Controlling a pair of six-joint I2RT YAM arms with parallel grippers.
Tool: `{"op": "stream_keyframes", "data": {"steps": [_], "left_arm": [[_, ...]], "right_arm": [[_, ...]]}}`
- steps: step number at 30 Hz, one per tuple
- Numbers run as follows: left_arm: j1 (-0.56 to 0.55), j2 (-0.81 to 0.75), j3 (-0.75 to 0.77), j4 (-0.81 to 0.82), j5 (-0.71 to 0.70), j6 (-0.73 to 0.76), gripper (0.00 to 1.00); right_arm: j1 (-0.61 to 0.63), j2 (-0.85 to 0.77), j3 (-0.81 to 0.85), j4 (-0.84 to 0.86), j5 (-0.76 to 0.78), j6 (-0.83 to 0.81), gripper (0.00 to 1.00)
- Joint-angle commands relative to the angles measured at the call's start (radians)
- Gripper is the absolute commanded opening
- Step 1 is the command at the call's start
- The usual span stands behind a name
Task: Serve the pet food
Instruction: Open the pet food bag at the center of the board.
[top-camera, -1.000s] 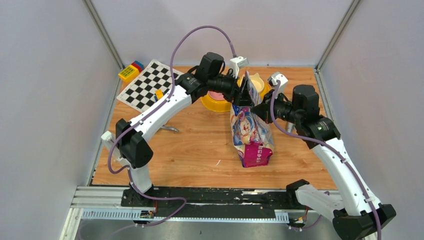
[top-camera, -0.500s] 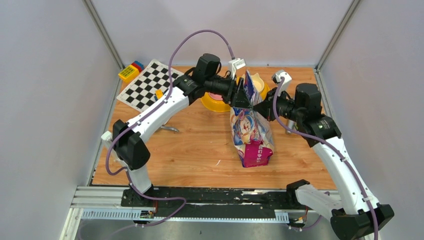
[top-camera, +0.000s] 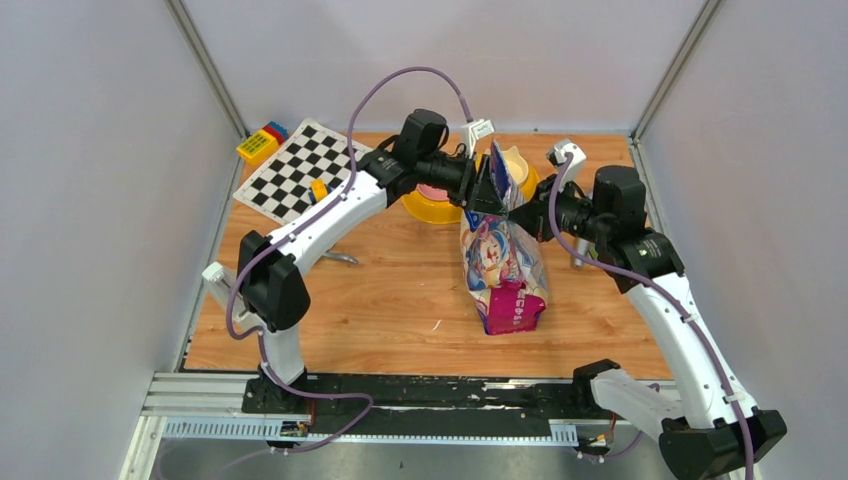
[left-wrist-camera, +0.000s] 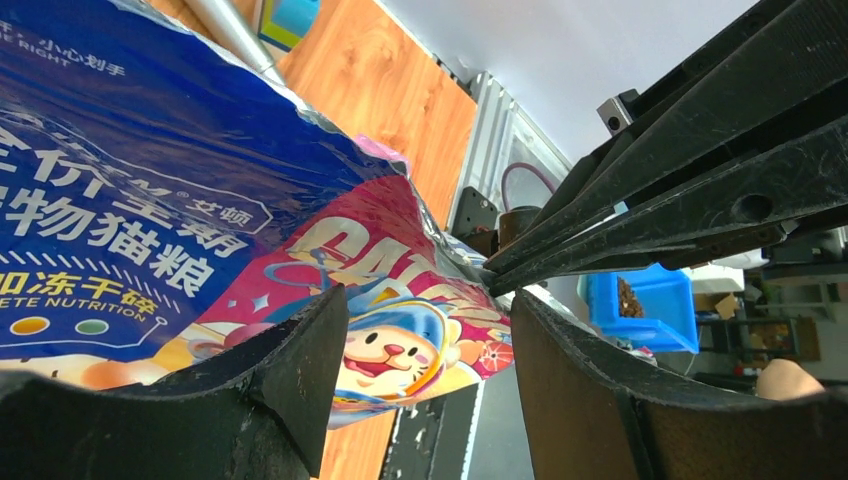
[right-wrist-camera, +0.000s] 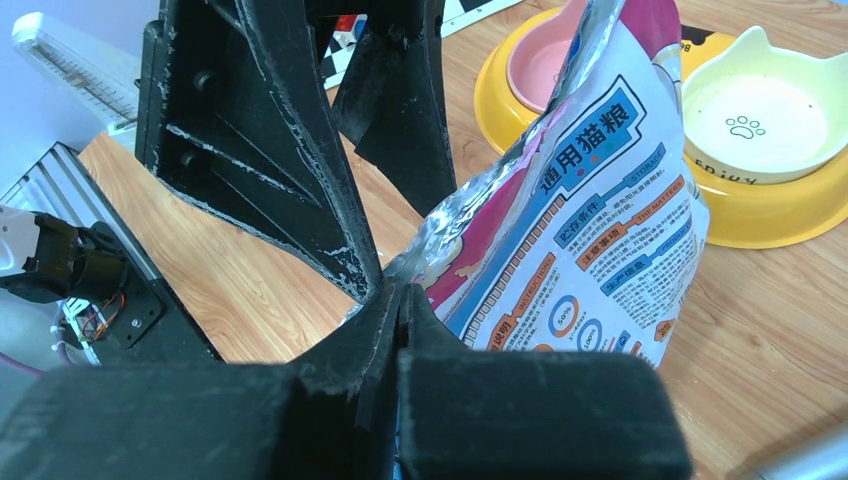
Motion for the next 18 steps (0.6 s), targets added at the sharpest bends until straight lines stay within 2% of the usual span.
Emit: {"op": "stream_keyframes", "data": {"steps": [1, 10, 18], "left_arm": [[0.003, 0.014, 0.063, 0.021, 0.013, -0.017, 0.68], [0.003, 0.028, 0.078, 0.017, 0.014, -0.022, 0.59], [0.011, 0.045, 0.102, 0.001, 0.006, -0.025, 0.66]], "right_arm": [[-0.008, -0.001, -0.007, -0.017, -0.017, -0.006, 0.0], [-0.007, -0.002, -0.021, -0.018, -0.035, -0.013, 0.0], [-0.008, -0.011, -0.033, -0.02, -0.045, -0.024, 0.0]]}}
